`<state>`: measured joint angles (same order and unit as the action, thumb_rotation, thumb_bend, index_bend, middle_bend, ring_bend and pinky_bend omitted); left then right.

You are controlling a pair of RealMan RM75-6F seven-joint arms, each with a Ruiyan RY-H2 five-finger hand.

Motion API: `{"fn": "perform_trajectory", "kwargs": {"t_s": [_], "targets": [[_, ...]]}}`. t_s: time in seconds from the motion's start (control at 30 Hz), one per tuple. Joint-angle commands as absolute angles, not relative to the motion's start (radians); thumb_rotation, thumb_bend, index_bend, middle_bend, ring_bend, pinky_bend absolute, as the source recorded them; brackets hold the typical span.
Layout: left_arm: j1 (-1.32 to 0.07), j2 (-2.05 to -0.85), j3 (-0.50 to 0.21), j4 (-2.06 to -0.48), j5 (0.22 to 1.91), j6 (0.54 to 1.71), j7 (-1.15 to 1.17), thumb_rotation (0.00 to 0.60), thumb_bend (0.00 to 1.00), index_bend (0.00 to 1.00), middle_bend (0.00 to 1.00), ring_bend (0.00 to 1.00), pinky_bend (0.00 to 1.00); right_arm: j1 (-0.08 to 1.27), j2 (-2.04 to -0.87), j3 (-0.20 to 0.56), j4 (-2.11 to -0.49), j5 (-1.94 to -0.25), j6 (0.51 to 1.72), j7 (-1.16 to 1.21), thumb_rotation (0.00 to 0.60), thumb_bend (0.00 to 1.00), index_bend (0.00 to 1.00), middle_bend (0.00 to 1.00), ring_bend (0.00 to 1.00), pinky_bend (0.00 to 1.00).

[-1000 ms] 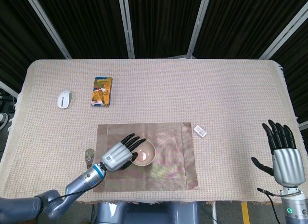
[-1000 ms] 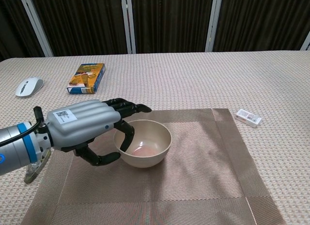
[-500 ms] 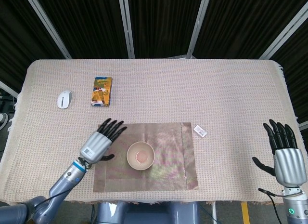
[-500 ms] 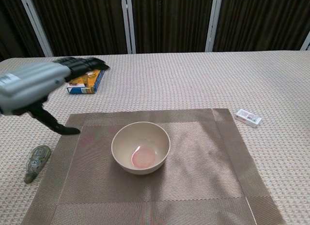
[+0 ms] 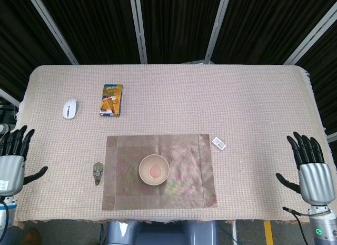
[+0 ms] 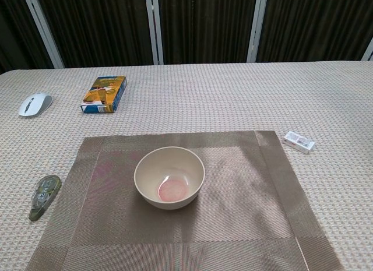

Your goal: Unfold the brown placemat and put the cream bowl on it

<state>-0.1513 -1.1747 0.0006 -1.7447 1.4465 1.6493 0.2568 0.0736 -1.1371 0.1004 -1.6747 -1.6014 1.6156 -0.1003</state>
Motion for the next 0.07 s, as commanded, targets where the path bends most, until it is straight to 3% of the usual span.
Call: {"fn": "perform_trajectory", "kwargs": {"t_s": [0.03,0.07], "targets": [[-0.137,-1.153,0.005,-1.756,1.439,1.645,0.243,0.600,0.00,0.00,0.00,0.00,0.00,0.070,-1.137,0.099,-1.676,-1.604,1.621,-0.104,0.600,0.00,0.00,0.00,0.00,0.00],[-0.135,-1.148,0.003,-1.756,1.439,1.642,0.239,0.600,0.00,0.00,0.00,0.00,0.00,0.069,-1.137,0.100,-1.676,-1.606,1.625,-0.106,0.600,0.00,0.00,0.00,0.00,0.00]]}}
